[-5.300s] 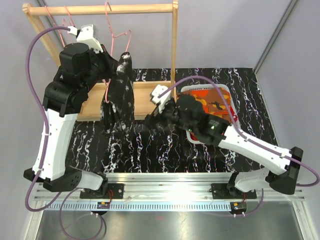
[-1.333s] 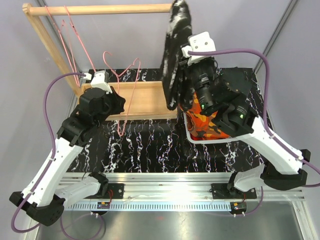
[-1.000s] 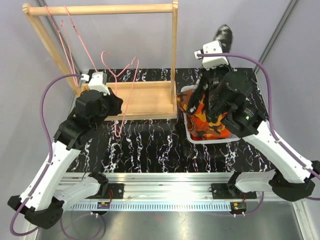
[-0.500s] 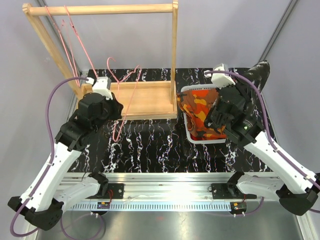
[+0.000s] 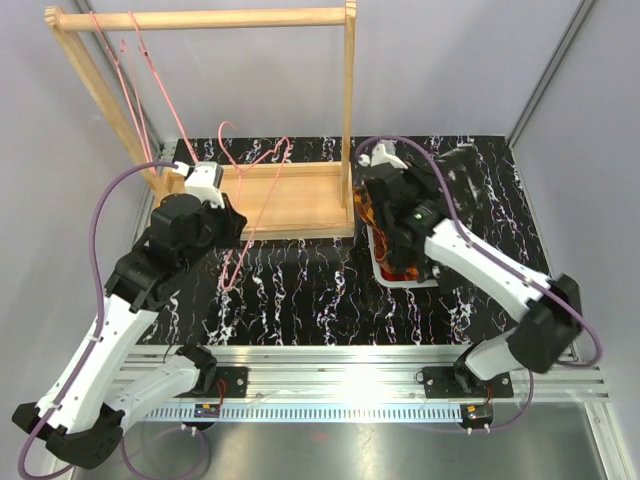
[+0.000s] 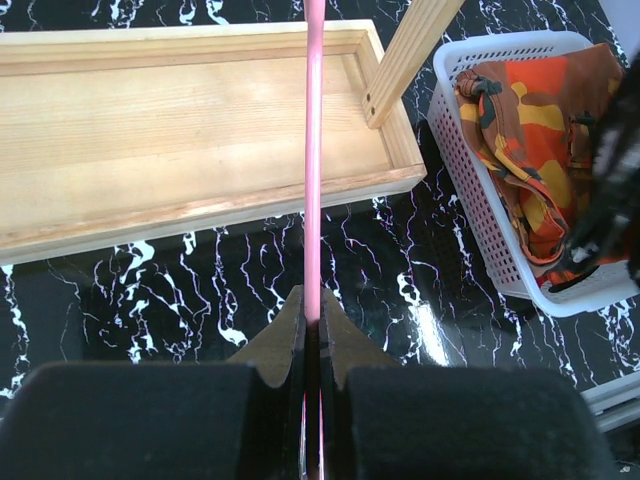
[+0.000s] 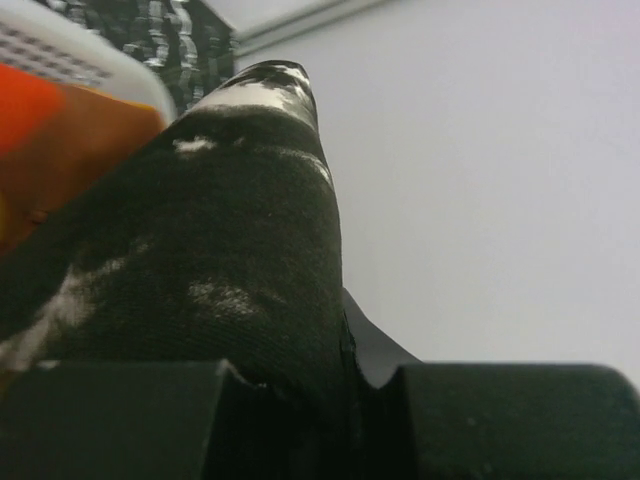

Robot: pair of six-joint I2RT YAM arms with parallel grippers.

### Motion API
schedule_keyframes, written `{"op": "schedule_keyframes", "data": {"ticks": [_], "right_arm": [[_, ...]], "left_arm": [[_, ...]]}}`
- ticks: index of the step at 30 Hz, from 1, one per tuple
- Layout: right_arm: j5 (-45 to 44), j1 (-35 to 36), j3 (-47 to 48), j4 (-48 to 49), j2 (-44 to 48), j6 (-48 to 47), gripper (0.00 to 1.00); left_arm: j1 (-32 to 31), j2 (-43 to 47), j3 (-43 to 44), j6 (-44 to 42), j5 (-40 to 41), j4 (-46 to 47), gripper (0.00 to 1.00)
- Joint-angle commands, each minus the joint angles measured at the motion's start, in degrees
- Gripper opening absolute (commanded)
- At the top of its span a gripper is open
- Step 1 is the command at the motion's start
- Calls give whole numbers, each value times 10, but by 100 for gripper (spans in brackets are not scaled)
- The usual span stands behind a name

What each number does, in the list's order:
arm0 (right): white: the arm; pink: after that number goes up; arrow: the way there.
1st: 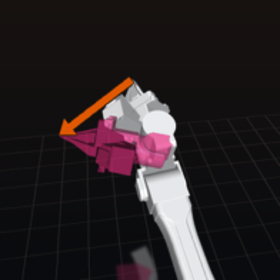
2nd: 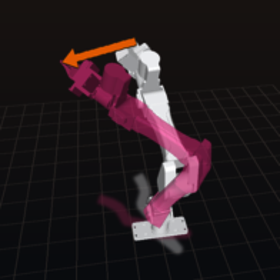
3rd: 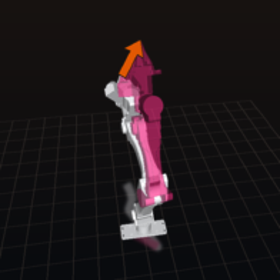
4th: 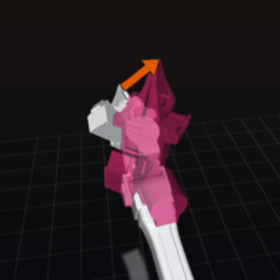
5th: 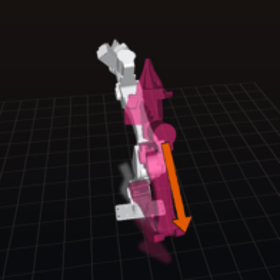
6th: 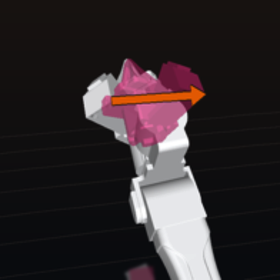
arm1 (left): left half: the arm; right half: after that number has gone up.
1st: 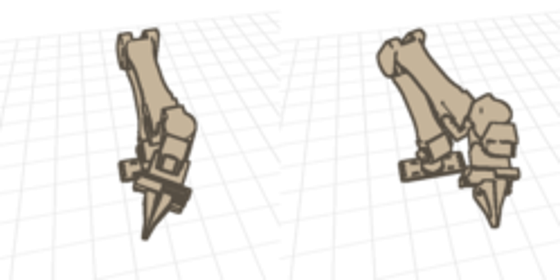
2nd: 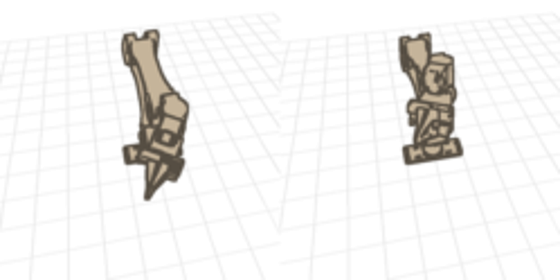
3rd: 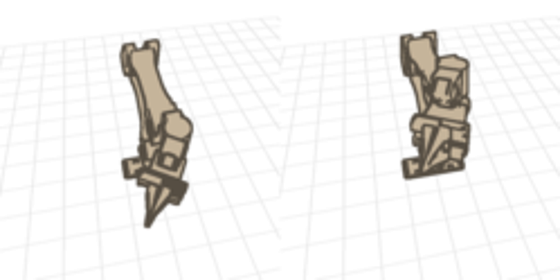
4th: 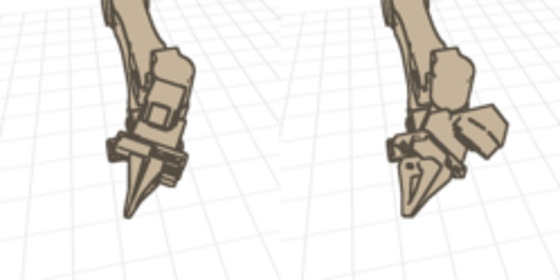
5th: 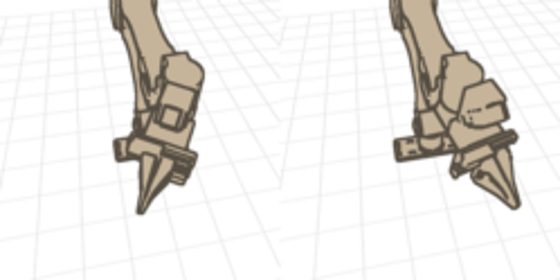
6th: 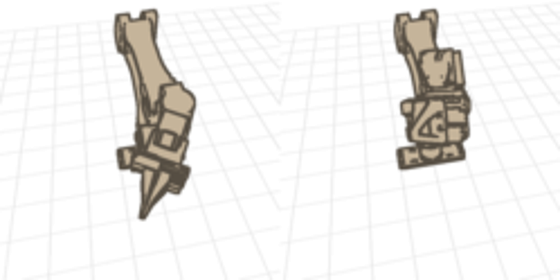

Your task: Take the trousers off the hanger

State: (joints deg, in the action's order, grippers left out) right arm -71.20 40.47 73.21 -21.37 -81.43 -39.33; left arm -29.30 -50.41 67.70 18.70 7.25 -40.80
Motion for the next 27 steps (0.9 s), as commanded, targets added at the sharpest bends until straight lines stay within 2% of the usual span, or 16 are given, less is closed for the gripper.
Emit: {"op": "schedule_keyframes", "data": {"ticks": [1, 8, 11, 12, 16, 20, 21, 25, 26, 27], "right_arm": [[39, -13, 59, -3, -61, 44, 0], [77, -29, 194, -31, -209, 86, 1], [108, -53, 280, -146, -268, 199, 6], [130, -60, 302, -209, -295, 265, 7], [172, -67, 370, -284, -330, 374, 15], [262, -72, 389, -328, -326, 467, 31], [279, -74, 382, -326, -308, 481, 39], [377, -83, 355, -321, -248, 509, 61], [408, -89, 346, -318, -234, 510, 65], [481, -96, 338, -305, -200, 518, 73]], "left_arm": [[1, 19, 1, -25, -5, 11, 0], [2, 24, -1, -32, 4, 1, 0], [2, 30, -4, -36, 11, -3, 0], [2, 30, -5, -37, 12, -4, 0], [2, 28, 1, -39, 15, -9, 0], [2, 25, 9, -40, 20, -13, 0], [2, 26, 9, -41, 20, -16, 0], [2, 25, 13, -43, 26, -18, 0], [2, 24, 14, -42, 28, -19, 0], [2, 23, 16, -41, 28, -20, 0]]}}
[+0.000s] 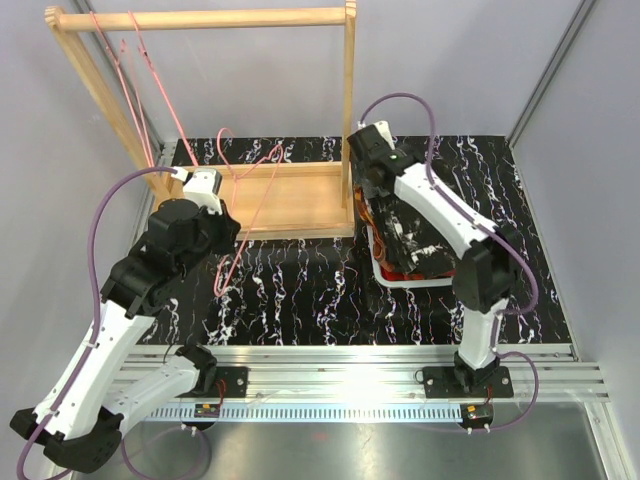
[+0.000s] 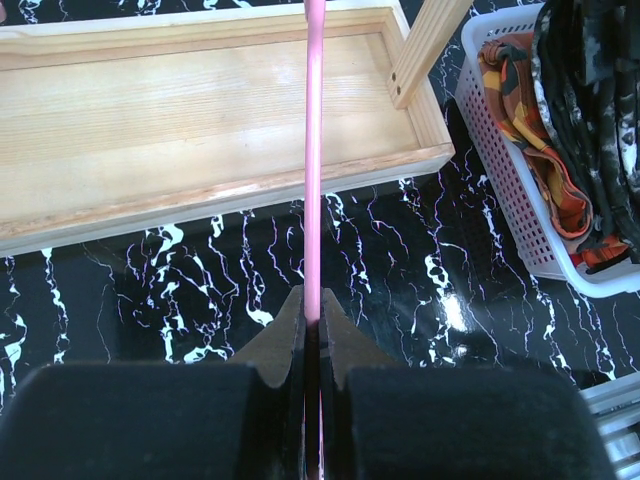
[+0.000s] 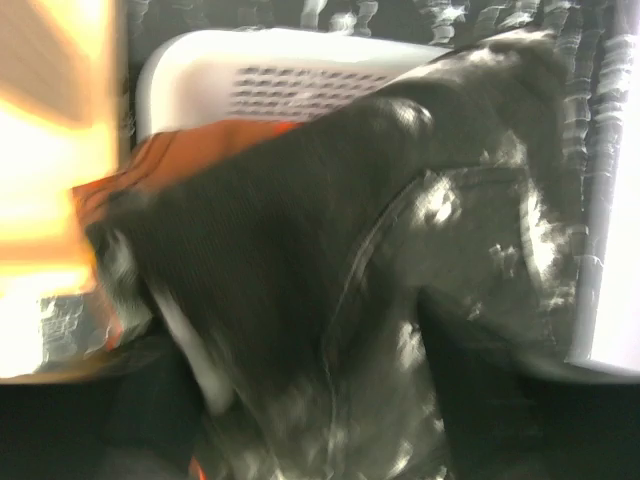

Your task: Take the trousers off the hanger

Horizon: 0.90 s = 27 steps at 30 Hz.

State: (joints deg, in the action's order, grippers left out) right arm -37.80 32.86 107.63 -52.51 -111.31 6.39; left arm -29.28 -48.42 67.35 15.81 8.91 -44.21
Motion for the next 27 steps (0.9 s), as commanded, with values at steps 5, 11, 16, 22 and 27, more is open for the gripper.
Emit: {"op": "schedule_keyframes", "data": {"ticks": [5, 11, 16, 22, 27], "right_arm": [[414, -94, -141, 109, 249, 90, 99], [320, -119, -282, 165, 278, 69, 99], [256, -119, -341, 232, 225, 81, 100], [182, -118, -336, 230, 110, 162, 99], [115, -118, -326, 181, 13, 244, 99]], "left_arm": [[2, 6, 28, -7, 20, 10, 0], [3, 0, 52, 4, 38, 0, 0], [3, -19, 103, 11, 50, -14, 0], [3, -36, 153, 9, 60, -35, 0], [2, -56, 192, 17, 85, -54, 0]]}}
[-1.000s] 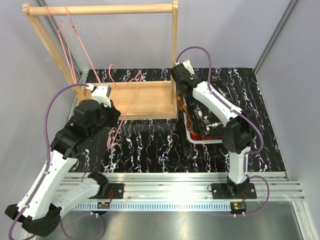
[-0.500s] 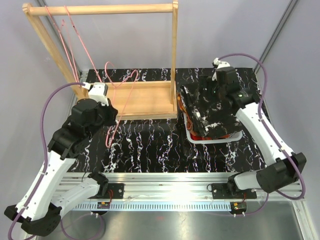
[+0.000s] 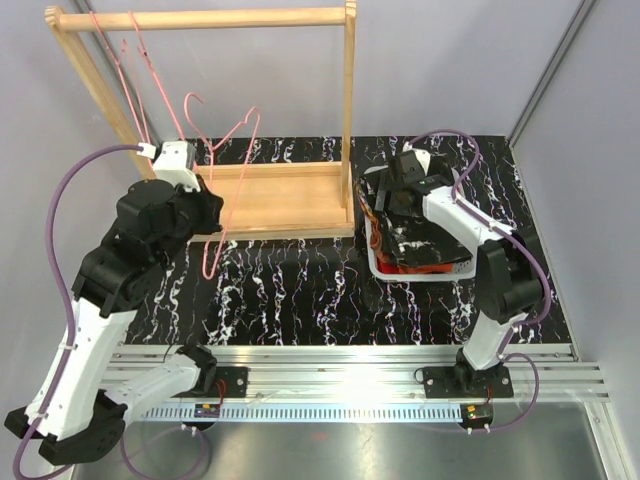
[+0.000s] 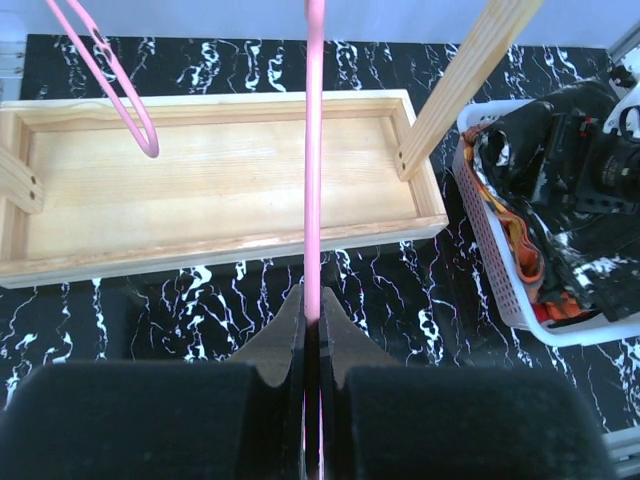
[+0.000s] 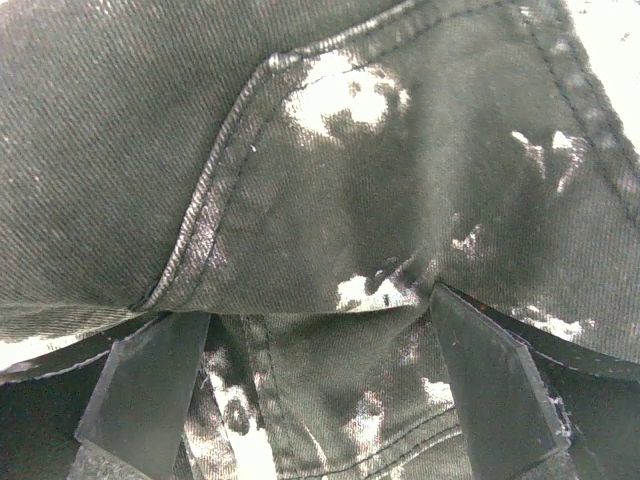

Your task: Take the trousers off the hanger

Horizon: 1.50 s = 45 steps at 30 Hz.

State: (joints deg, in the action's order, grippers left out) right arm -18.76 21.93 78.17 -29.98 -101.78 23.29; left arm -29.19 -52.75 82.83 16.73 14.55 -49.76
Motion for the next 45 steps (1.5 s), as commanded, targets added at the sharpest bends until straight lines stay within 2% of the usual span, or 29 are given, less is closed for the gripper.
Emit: {"op": "schedule_keyframes", "data": {"ticks": [1, 7, 11, 18, 20, 25, 29, 32, 34, 38, 41, 45], "right_arm": [[-69, -8, -34, -43, -88, 88, 99], [-65, -8, -21, -46, -88, 116, 99], [-63, -8, 12, -71, 11, 91, 99], [-98, -8, 166, -169, 143, 2, 100], [-71, -9, 169, -167, 198, -37, 100], [51, -8, 109, -131, 342, -62, 100], [116, -9, 58, -124, 403, -69, 99], [154, -8, 14, -113, 442, -69, 99], [171, -8, -20, -101, 467, -68, 99], [182, -9, -71, -85, 487, -71, 99], [181, -9, -84, -90, 477, -74, 100], [210, -8, -106, -73, 485, -62, 99]], "left_arm": [[1, -21, 48, 10, 46, -2, 0], [-1, -68, 92, 0, 91, -17, 0], [-3, -89, 102, -26, 111, -5, 0], [-1, -114, 102, -79, 102, 41, 0], [1, -124, 116, -92, 108, 44, 0], [9, -171, 157, -129, 152, 55, 0], [18, -201, 179, -161, 166, 106, 0], [44, -253, 252, -150, 177, 85, 0], [60, -277, 280, -151, 185, 108, 0], [82, -304, 288, -163, 173, 168, 0], [116, -360, 347, -150, 140, 137, 0], [144, -401, 379, -148, 110, 122, 0]]}}
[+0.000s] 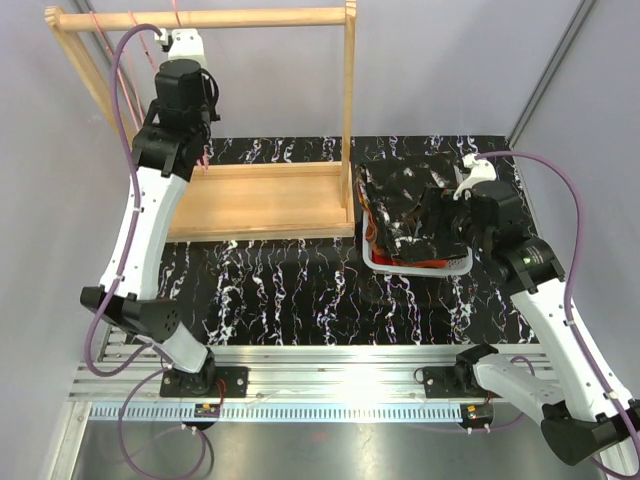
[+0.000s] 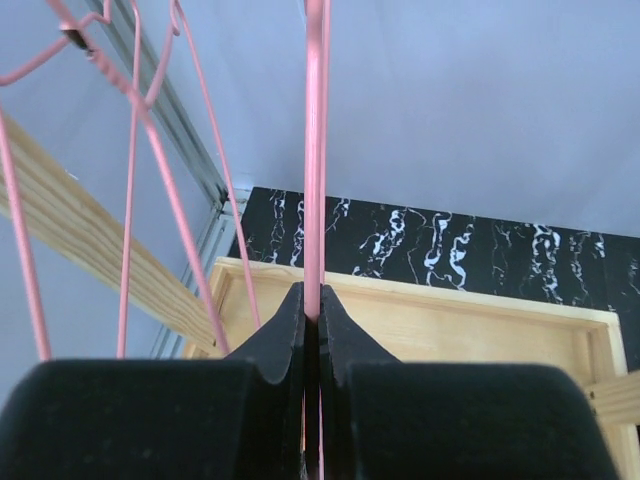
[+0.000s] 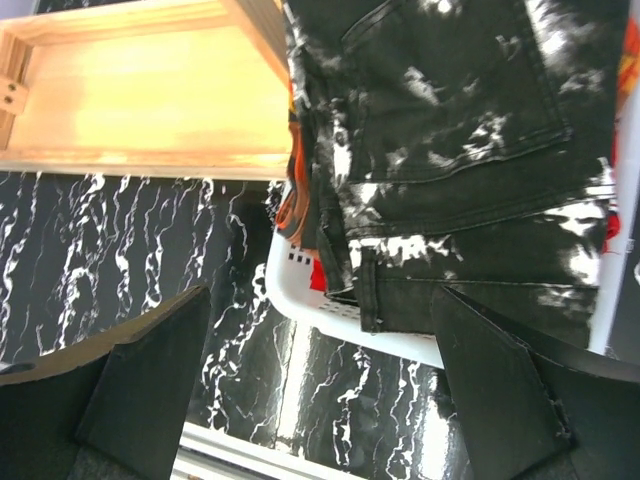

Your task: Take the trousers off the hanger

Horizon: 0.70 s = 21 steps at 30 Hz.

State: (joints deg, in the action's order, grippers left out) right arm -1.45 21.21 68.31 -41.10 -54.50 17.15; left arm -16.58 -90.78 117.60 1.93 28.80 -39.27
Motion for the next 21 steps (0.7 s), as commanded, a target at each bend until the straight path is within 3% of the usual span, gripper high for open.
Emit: {"op": "schedule_keyframes", "data": {"ticks": [1, 5, 9, 16, 18, 19, 21], "right_arm": [[43, -1, -10, 42, 18, 4, 99], [52, -1, -22, 48, 26, 12, 100], [59, -2, -24, 46, 33, 22, 100], [51, -1, -26, 32, 55, 28, 100], [46, -2, -21, 25, 59, 26, 99], [43, -1, -20, 18, 61, 26, 100], [37, -1, -13, 14, 70, 18, 100]], "left_arm": [[22, -26, 32, 3, -42, 5, 0], [27, -27, -3, 23, -73, -20, 0], [33, 2, -92, 36, -77, -7, 0], [51, 24, -98, 62, -97, -31, 1], [53, 36, -99, 67, -120, -34, 23], [53, 42, -104, 71, -130, -39, 47], [53, 66, -114, 76, -153, -38, 58]]}}
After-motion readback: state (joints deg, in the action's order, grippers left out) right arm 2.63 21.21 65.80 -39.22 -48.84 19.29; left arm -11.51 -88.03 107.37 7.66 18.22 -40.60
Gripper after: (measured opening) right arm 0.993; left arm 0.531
